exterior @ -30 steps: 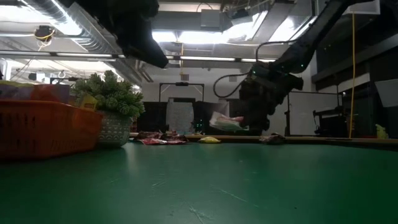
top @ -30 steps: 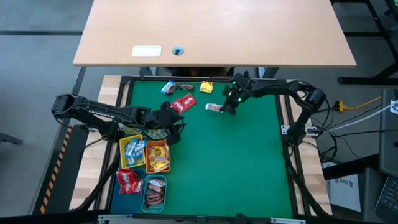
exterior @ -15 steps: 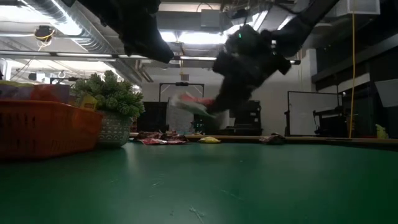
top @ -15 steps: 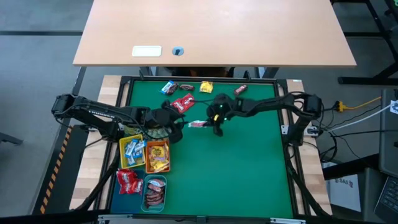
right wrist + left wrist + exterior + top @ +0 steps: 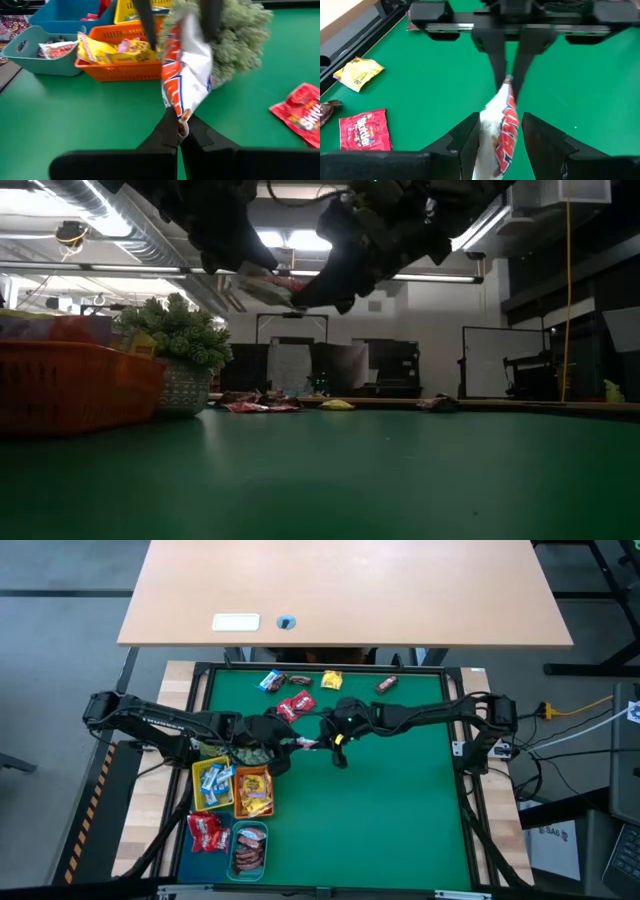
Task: Sort candy
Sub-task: Put the white chocolate into the green basket
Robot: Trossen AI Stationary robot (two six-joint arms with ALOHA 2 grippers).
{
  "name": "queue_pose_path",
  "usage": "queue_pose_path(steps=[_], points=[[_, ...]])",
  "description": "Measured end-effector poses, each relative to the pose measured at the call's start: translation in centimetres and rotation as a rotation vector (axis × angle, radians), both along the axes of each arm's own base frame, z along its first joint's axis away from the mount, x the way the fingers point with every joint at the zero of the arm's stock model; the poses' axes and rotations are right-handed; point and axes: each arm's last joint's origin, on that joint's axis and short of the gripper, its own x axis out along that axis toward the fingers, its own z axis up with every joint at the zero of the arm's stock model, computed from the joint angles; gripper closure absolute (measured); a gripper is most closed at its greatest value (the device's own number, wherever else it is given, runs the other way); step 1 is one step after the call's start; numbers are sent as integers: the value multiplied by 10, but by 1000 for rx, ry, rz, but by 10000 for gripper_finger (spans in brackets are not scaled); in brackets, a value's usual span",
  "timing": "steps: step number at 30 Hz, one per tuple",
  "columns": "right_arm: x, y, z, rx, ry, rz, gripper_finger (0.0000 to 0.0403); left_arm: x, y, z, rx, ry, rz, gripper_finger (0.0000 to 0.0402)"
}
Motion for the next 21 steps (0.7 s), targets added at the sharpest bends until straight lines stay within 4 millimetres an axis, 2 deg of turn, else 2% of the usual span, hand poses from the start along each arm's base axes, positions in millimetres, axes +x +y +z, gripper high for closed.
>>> queue_pose_path(steps=[10,17,21], points=[[2,8,1,-107,-28,45,402,-3,0,-4,-2,48,-3,257],[2,7,1,-114,-27,32,402,-4,-2,-6,-56,80,-73,258],[2,7,1,-116,-27,29,402,-4,-2,-6,-55,80,-76,274]])
